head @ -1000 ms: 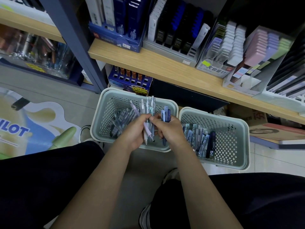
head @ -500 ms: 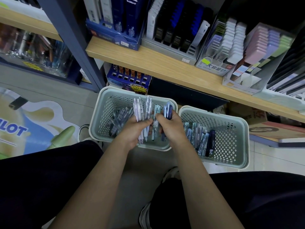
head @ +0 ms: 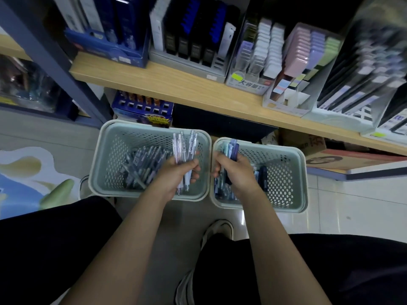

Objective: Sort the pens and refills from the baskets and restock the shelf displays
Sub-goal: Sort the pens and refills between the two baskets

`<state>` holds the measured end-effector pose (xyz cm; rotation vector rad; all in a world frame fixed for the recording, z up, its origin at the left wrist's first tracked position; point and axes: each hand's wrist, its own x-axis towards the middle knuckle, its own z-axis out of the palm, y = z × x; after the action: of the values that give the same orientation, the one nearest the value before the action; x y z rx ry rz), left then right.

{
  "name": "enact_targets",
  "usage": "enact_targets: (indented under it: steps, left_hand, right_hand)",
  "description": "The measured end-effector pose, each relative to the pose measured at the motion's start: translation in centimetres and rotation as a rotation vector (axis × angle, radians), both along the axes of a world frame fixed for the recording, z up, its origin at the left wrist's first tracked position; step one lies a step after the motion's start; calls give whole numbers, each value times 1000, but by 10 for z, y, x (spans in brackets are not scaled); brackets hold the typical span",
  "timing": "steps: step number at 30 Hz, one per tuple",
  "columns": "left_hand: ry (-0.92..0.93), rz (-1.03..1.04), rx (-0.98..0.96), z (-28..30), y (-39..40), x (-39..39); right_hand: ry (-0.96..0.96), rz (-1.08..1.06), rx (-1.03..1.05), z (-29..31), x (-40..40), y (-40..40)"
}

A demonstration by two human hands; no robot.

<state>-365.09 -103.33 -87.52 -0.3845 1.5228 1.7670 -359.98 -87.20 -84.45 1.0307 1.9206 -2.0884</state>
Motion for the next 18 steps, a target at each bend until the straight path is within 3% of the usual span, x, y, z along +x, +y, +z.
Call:
enact_targets:
  steps: [11, 18]
  left_hand:
    - [-44, -37, -32, -21, 27, 12]
    - [-46, 26, -5, -21, 25, 7]
  right_hand:
    - [-357, 66, 340, -85, 30, 57]
    - [-277, -96, 146, -88, 31, 56]
